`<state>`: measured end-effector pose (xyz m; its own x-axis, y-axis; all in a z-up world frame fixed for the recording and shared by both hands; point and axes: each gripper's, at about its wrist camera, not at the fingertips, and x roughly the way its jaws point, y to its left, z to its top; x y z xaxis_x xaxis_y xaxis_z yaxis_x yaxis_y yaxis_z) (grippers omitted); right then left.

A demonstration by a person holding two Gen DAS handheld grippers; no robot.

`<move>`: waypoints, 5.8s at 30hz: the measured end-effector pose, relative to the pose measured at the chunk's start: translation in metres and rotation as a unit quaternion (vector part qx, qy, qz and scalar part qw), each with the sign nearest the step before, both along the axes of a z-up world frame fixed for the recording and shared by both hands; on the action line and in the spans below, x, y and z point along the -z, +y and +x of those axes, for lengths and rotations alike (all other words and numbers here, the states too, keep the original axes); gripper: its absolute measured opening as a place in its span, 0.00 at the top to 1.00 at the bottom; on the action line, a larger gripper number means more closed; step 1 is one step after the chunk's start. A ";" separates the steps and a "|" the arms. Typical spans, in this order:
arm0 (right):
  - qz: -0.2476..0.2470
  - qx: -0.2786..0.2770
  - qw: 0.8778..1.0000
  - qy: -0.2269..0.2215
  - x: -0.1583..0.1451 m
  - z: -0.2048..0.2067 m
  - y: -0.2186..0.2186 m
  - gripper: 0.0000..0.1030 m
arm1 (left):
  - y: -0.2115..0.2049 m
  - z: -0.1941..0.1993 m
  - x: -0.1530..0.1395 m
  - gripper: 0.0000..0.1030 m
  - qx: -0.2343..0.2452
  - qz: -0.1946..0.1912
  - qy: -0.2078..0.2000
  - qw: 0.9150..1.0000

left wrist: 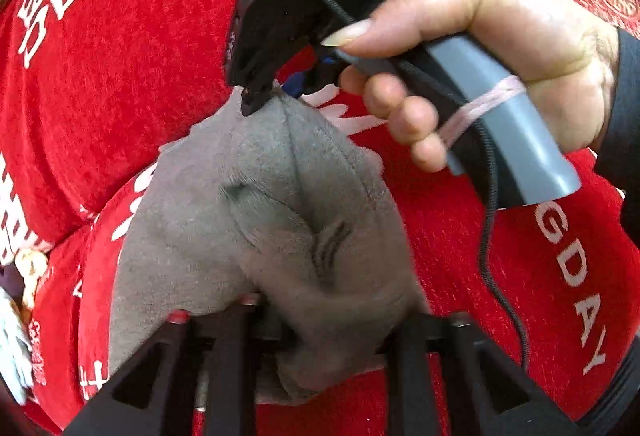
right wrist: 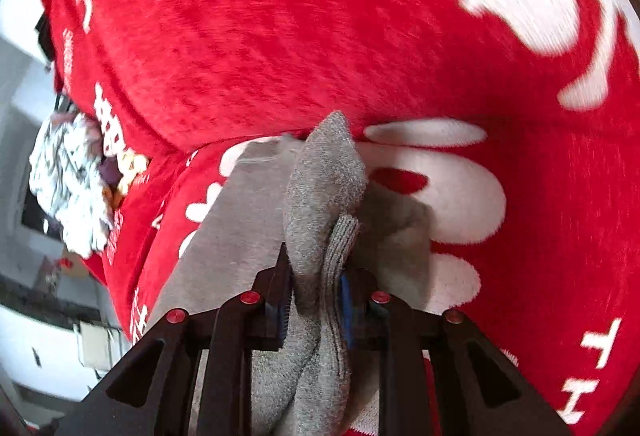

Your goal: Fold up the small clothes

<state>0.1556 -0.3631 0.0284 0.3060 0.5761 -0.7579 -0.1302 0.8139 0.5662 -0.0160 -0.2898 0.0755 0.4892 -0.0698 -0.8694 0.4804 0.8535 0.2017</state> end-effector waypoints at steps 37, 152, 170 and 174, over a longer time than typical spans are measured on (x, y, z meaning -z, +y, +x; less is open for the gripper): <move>-0.030 0.084 0.990 -0.113 -0.073 -0.188 0.030 0.35 | 0.179 0.013 -0.025 0.10 -0.144 -0.114 -0.009 0.983; -0.069 0.040 0.992 -0.096 -0.052 -0.156 0.068 0.70 | 0.167 0.053 -0.026 0.53 -0.065 -0.201 0.117 0.970; -0.073 0.028 0.991 -0.109 -0.067 -0.213 0.103 0.70 | 0.200 -0.010 -0.046 0.53 -0.068 -0.195 0.091 0.974; -0.077 0.025 0.990 -0.112 -0.068 -0.222 0.112 0.70 | 0.206 -0.021 -0.047 0.53 -0.069 -0.193 0.087 0.975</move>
<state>-0.0668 -0.2508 0.0963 0.5022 0.4381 -0.7455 -0.1955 0.8973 0.3956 -0.0370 -0.0835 0.1225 0.3644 -0.3522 -0.8621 0.3532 0.9088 -0.2220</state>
